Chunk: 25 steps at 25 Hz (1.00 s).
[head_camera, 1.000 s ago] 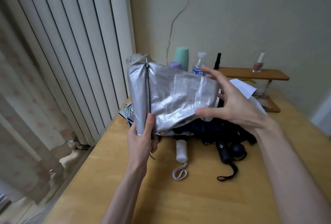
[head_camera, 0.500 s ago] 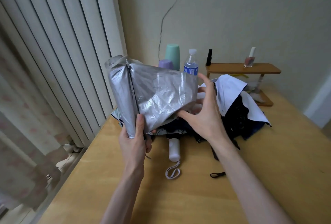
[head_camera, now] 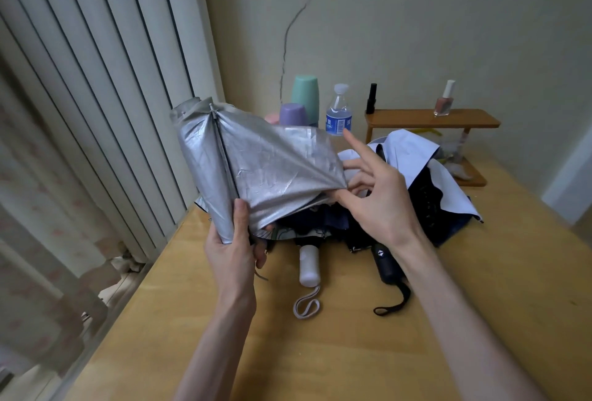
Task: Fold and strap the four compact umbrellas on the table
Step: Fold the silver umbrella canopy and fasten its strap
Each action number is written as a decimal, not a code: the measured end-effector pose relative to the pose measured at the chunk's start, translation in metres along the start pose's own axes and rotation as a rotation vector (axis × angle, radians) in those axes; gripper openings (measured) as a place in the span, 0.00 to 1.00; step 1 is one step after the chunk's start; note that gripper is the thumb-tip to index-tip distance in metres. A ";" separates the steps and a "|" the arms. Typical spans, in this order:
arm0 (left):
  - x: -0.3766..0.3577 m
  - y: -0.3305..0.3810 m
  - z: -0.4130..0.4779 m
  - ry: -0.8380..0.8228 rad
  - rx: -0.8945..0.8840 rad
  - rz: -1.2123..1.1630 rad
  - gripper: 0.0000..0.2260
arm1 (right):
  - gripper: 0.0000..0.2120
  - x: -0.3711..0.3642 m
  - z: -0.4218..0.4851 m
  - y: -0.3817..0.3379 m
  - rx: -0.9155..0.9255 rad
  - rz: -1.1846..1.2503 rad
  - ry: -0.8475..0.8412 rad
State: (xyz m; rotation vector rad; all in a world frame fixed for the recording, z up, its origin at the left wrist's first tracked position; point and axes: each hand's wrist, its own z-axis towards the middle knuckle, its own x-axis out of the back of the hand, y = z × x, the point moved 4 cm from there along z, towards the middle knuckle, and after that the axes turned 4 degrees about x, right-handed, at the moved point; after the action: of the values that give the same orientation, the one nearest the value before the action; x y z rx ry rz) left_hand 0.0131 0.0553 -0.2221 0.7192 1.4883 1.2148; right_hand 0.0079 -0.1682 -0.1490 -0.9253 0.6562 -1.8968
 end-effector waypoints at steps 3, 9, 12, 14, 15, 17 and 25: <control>-0.002 -0.001 0.000 -0.014 -0.005 -0.006 0.16 | 0.37 0.001 -0.002 0.001 0.110 -0.094 0.073; -0.004 -0.002 -0.003 -0.031 -0.001 -0.006 0.15 | 0.17 -0.017 -0.008 0.021 -0.232 0.084 0.168; -0.004 -0.002 -0.003 0.010 -0.018 0.025 0.15 | 0.11 -0.025 -0.014 0.030 -0.329 0.126 0.261; -0.002 -0.003 -0.002 0.052 -0.028 0.036 0.15 | 0.09 -0.023 -0.014 0.029 -0.307 0.119 0.279; 0.000 -0.002 -0.002 0.067 -0.029 0.035 0.14 | 0.09 -0.020 -0.013 0.027 -0.282 0.115 0.271; 0.003 -0.001 0.000 0.084 -0.026 0.016 0.12 | 0.11 -0.015 -0.009 0.022 -0.219 0.106 0.208; 0.002 0.002 -0.001 0.062 0.011 -0.006 0.13 | 0.04 0.010 0.001 0.017 -0.087 0.281 -0.208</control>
State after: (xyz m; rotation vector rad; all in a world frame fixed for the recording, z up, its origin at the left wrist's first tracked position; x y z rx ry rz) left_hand 0.0114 0.0577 -0.2206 0.6892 1.5485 1.2345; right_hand 0.0137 -0.1853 -0.1576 -1.0128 0.7075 -1.5117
